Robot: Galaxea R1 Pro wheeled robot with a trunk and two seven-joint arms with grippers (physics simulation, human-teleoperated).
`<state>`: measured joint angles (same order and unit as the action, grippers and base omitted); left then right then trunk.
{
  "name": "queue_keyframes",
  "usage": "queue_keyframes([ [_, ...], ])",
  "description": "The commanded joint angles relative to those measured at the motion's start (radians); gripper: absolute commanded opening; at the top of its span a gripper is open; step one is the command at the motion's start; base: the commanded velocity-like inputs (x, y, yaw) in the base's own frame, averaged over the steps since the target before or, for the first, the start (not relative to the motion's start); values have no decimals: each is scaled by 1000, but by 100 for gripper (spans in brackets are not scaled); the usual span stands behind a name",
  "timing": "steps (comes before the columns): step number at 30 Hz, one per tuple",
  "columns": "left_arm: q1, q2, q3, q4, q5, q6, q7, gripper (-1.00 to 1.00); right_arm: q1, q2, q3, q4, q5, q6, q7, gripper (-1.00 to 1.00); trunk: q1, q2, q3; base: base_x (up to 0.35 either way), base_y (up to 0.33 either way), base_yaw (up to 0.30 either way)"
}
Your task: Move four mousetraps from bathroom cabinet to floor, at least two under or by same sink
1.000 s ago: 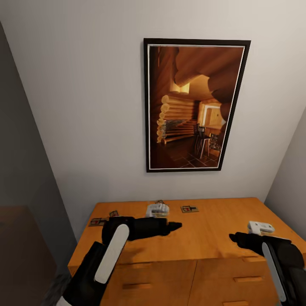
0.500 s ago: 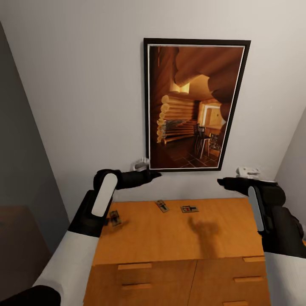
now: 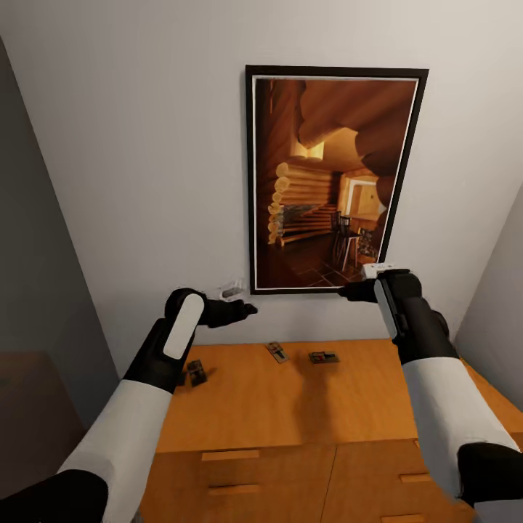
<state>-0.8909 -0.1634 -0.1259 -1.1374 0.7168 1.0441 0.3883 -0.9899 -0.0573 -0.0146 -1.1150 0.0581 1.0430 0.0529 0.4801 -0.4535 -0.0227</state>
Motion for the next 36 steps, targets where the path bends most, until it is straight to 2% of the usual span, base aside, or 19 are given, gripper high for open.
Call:
queue_keyframes([
  [1,-2,0,-1,27,6,2,30,100,-26,7,1,56,16,4,4,100,1,-2,-2,0,0,0],
  [3,-8,1,0,88,-6,2,84,100,-60,21,4,170,31,4,3,100,1,-2,-2,0,0,0],
  [7,-16,2,0,149,-14,2,144,100,-77,39,5,280,44,4,1,100,1,-2,-2,0,0,0],
  [10,-19,4,-2,186,-16,2,185,100,-83,83,7,343,86,4,1,100,1,-2,-2,0,0,0],
  [11,-19,5,-4,197,-17,2,194,100,-84,122,7,363,118,4,1,100,1,-2,-2,0,0,0],
  [12,-19,5,-5,205,-17,2,199,100,-85,147,7,378,139,4,1,100,1,-2,-2,0,0,0],
  [16,-19,9,-8,221,-18,2,208,100,-85,197,6,423,170,4,1,100,1,-2,-2,0,0,0],
  [18,-19,23,-8,226,-19,2,214,100,-85,226,6,450,179,-6,1,100,1,-2,-2,0,0,0],
  [24,-19,77,-9,225,-17,2,220,100,-86,232,4,490,185,-24,1,100,1,-2,-2,0,0,0],
  [31,-19,103,-9,224,-17,3,221,100,-86,232,4,497,183,-40,1,100,1,-2,-2,0,0,0],
  [36,-19,111,-9,222,-15,3,221,100,-86,232,4,499,183,-48,1,100,1,-2,-2,0,0,0],
])
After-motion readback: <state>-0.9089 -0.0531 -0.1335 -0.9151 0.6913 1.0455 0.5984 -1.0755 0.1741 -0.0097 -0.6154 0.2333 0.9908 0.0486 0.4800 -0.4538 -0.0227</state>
